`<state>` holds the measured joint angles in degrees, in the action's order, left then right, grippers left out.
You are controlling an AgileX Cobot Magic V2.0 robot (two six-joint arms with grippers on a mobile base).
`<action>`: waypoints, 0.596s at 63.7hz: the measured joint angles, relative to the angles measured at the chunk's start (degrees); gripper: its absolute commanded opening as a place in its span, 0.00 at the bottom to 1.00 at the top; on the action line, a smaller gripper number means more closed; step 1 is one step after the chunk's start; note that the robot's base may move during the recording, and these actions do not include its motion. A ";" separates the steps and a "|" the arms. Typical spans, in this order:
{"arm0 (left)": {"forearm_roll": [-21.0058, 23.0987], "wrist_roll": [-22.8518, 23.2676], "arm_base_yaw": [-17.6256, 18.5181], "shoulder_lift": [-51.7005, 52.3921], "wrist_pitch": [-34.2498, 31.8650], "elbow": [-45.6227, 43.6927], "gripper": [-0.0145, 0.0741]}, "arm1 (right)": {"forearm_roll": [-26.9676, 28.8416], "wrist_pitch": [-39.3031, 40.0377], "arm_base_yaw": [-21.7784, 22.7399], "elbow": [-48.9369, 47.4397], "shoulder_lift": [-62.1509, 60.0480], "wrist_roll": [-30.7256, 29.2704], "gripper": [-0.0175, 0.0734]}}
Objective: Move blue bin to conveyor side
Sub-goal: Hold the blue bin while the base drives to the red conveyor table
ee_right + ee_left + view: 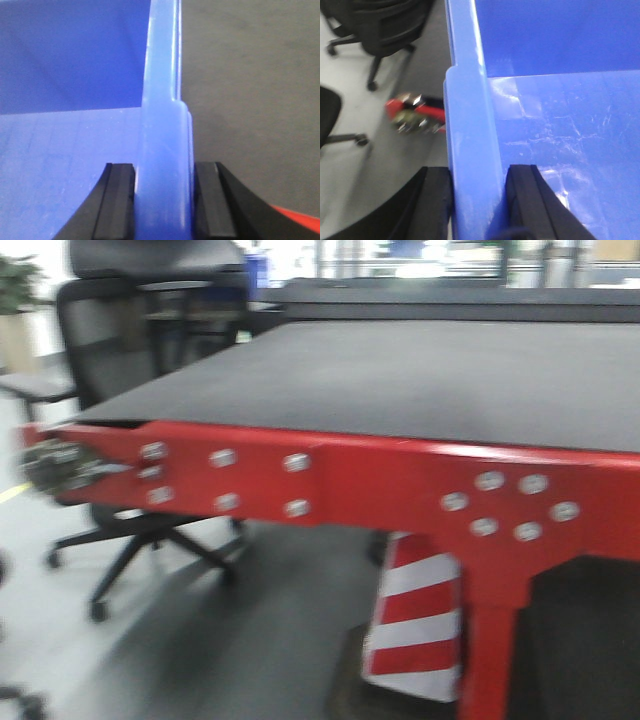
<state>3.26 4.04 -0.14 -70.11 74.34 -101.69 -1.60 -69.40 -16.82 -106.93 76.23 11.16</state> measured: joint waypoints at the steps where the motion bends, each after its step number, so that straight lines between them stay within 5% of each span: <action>1: 0.00 0.00 0.00 0.00 0.00 0.00 0.15 | 0.00 0.00 0.00 0.00 0.00 0.00 0.11; 38: 0.00 0.00 0.00 0.00 -0.04 0.00 0.15 | -0.11 0.28 0.00 0.00 0.00 0.00 0.11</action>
<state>3.26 4.04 -0.14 -70.11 74.30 -101.69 -1.71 -69.12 -16.82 -106.93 76.23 11.16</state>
